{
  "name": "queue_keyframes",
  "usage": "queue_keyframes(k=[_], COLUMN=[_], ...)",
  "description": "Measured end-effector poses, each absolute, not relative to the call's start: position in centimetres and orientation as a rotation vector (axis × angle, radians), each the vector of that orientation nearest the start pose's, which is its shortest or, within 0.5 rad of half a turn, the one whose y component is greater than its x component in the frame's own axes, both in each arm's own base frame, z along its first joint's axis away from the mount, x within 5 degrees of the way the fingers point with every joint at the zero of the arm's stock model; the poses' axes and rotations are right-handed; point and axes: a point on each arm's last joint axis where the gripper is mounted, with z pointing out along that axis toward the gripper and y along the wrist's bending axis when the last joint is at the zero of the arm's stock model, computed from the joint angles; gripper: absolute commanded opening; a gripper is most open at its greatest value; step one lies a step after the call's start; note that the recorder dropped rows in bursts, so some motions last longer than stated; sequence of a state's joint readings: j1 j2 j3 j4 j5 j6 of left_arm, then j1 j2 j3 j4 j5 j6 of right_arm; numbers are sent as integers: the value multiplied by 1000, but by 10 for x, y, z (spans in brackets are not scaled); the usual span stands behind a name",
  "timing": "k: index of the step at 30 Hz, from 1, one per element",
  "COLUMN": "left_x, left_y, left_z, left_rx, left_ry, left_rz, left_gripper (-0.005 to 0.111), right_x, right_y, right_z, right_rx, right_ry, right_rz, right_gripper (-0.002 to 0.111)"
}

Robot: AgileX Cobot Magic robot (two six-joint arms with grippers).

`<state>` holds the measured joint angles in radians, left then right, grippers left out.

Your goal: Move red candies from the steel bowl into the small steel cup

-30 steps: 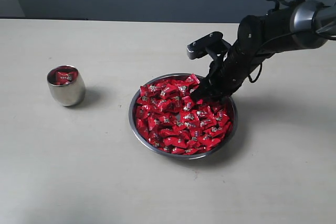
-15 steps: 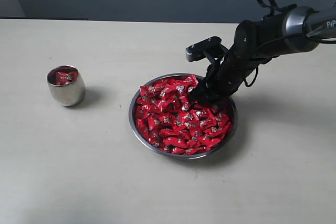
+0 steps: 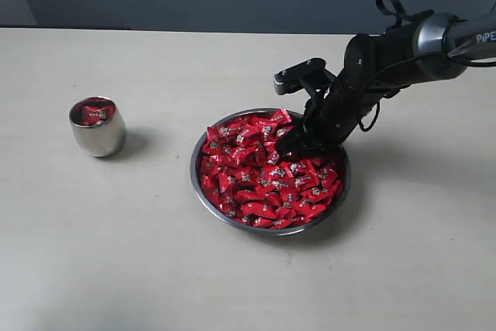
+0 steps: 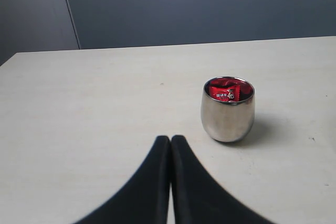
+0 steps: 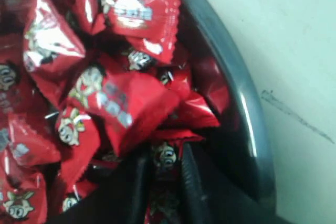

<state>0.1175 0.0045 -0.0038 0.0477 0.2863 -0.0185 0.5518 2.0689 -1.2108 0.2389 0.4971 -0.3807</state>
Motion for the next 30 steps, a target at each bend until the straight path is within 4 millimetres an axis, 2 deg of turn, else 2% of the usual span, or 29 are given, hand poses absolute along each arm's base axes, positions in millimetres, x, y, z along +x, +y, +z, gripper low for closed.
queue_keyframes(k=[6, 11, 21, 30], left_x=[54, 54, 54, 54], left_y=[8, 8, 8, 8], left_z=[188, 188, 188, 188], left_rx=[-90, -90, -90, -90], left_ry=[1769, 1769, 1769, 1769], left_rz=[117, 117, 117, 117], left_gripper=[0, 0, 0, 0], right_x=[329, 328, 327, 323], right_y=[214, 213, 212, 210], right_z=[108, 115, 148, 169], right_rx=[-1041, -1054, -1020, -1002], right_ry=[2647, 2631, 2559, 2529], right_rz=[233, 226, 239, 254], right_gripper=[0, -1, -1, -1])
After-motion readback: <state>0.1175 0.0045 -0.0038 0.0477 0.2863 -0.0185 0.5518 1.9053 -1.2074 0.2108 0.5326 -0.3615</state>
